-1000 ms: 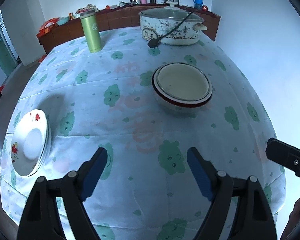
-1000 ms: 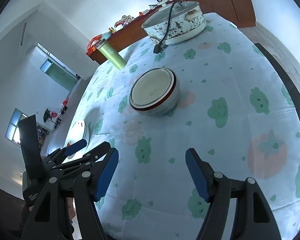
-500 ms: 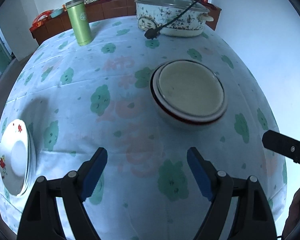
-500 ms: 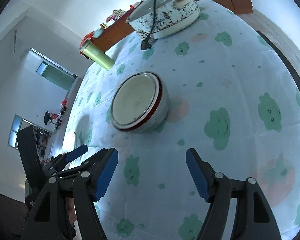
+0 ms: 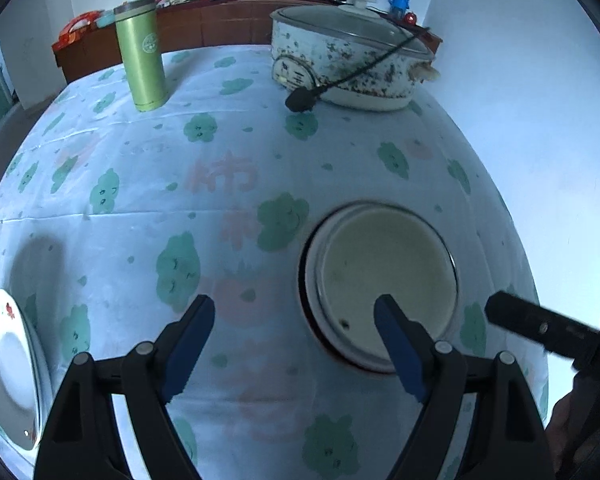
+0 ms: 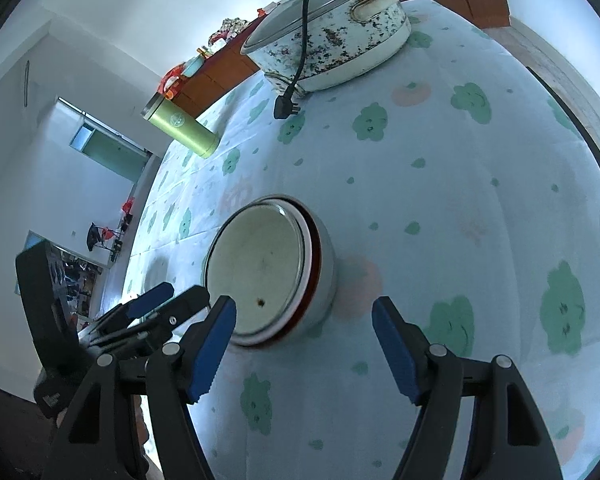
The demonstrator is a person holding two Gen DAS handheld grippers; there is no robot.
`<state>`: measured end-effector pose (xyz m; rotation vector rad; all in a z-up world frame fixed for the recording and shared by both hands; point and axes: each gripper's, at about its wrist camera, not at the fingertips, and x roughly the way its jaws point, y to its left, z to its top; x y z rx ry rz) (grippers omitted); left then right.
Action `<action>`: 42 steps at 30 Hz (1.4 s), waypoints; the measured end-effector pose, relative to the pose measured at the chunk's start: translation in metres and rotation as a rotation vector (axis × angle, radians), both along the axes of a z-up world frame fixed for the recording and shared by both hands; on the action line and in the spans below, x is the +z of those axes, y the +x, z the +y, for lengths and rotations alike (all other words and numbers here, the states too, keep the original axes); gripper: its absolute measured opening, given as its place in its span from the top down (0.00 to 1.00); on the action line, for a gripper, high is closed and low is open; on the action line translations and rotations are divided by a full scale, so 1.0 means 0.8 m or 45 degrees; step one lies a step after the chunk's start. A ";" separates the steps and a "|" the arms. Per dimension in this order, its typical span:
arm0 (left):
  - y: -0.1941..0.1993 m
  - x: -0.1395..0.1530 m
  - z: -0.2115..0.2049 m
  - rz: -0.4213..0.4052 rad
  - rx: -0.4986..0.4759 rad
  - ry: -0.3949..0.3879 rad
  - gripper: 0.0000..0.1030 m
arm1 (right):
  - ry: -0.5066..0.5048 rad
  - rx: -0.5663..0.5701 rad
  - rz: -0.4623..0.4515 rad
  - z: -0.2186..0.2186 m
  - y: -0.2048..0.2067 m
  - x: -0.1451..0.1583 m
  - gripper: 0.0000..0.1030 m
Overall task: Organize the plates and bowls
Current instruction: 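Move both grippers to the rim of the nested bowls and close them, then lift the nested bowls with both grippers and carry them over the floral plates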
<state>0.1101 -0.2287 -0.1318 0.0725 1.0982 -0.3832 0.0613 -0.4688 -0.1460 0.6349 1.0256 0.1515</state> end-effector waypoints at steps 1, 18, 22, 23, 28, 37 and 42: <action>0.005 -0.002 -0.001 0.006 0.004 -0.002 0.21 | -0.001 -0.001 0.003 0.000 0.004 -0.002 0.30; 0.047 -0.036 -0.026 0.128 0.005 -0.025 0.35 | 0.005 0.008 0.044 0.002 0.042 -0.026 0.30; 0.050 -0.045 -0.026 0.160 0.005 -0.024 0.54 | -0.008 0.005 0.060 0.003 0.046 -0.033 0.30; 0.051 -0.048 -0.027 0.172 0.005 -0.030 0.56 | -0.007 0.008 0.061 0.004 0.046 -0.034 0.30; 0.050 -0.059 -0.035 0.222 -0.024 -0.075 0.73 | -0.012 0.015 0.070 0.007 0.050 -0.040 0.40; 0.048 -0.056 -0.039 0.198 -0.025 -0.078 0.74 | -0.013 0.044 0.100 0.015 0.056 -0.052 0.63; 0.045 -0.052 -0.042 0.183 -0.037 -0.046 0.75 | -0.072 0.063 0.110 0.021 0.058 -0.048 0.64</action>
